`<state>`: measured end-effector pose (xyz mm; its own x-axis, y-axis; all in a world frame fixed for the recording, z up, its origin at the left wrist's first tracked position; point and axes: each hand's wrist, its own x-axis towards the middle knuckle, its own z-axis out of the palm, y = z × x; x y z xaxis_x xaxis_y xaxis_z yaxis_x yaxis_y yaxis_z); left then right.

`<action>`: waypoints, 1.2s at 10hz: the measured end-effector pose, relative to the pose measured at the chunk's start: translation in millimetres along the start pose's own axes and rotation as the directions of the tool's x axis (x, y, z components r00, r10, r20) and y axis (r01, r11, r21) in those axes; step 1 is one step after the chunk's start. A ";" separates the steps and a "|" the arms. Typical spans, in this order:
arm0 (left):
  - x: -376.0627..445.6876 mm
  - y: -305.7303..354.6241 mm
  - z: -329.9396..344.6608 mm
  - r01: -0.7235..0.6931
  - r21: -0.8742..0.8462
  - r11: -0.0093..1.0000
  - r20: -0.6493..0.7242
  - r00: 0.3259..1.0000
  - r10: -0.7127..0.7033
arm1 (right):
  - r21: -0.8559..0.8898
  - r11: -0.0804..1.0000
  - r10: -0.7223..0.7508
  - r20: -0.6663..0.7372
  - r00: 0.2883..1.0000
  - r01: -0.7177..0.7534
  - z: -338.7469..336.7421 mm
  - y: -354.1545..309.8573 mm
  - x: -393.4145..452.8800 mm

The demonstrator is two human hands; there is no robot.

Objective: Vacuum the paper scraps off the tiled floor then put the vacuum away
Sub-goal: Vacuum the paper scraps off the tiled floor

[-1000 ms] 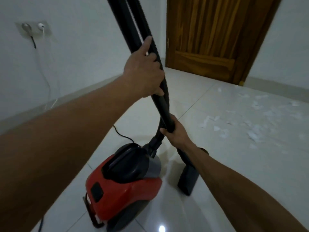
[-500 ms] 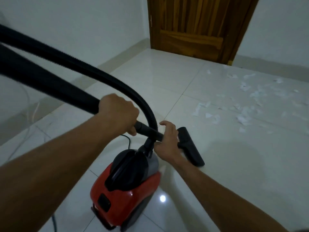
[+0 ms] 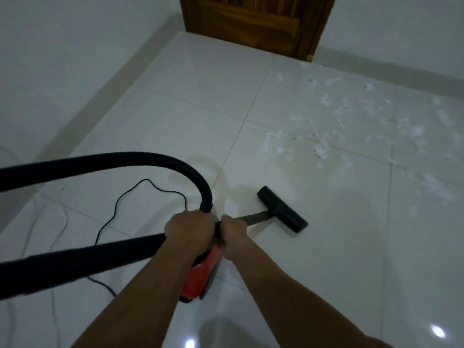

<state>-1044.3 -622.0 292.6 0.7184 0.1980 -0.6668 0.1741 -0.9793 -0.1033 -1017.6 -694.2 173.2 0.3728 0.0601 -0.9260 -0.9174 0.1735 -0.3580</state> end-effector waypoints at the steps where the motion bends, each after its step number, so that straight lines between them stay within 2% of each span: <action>1: -5.1 -7.9 -1.9 -0.033 -0.191 0.981 0.171 0.983 0.067 | -0.040 0.997 -0.073 -0.120 0.990 0.069 -2.5 -10.5 2.7; 2: -26.1 -24.5 -10.2 -0.018 -0.386 0.922 0.340 0.927 0.160 | -0.114 0.983 -0.160 -0.178 0.971 0.141 -6.2 -28.5 3.3; 3: -57.1 -41.8 -18.9 0.130 -0.584 0.801 0.460 0.866 0.195 | -0.178 0.971 -0.204 -0.249 0.947 0.162 -5.9 -40.7 -21.7; 4: -63.1 -52.9 -8.2 0.148 -0.672 0.726 0.421 0.882 0.210 | -0.210 0.961 -0.229 -0.233 0.945 0.181 4.6 -34.4 -34.4; 5: -56.4 -55.8 1.4 0.182 -0.735 0.653 0.411 0.886 0.215 | -0.136 0.987 -0.119 -0.228 0.966 0.090 20.9 -16.4 -50.4; 7: -37.4 -59.5 12.4 0.266 -0.827 0.496 0.417 0.881 0.223 | -0.282 0.952 -0.193 -0.252 0.948 0.119 36.7 -6.4 -27.6; 8: -42.5 -66.7 21.0 0.333 -0.857 0.394 0.452 0.852 0.263 | -0.368 0.924 -0.209 -0.257 0.944 0.104 39.3 -7.4 -21.3; 9: -56.5 -74.5 29.6 0.354 -0.859 0.370 0.474 0.824 0.311 | -0.430 0.897 -0.233 -0.261 0.937 0.103 34.8 -3.9 -14.9; 11: -72.1 -90.6 57.9 0.210 -0.918 0.335 0.323 0.888 0.328 | -0.403 0.909 -0.246 -0.301 0.921 0.111 44.3 22.7 -19.2; 12: -65.1 -96.0 70.5 0.201 -0.918 0.343 0.313 0.897 0.311 | -0.359 0.924 -0.241 -0.270 0.932 0.134 53.5 36.2 -23.1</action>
<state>-1155.3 -543.9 293.9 0.4882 -0.1403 -0.8614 0.8221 -0.2573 0.5079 -1052.0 -636.7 188.0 0.5307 -0.2512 -0.8095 -0.8472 -0.1849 -0.4980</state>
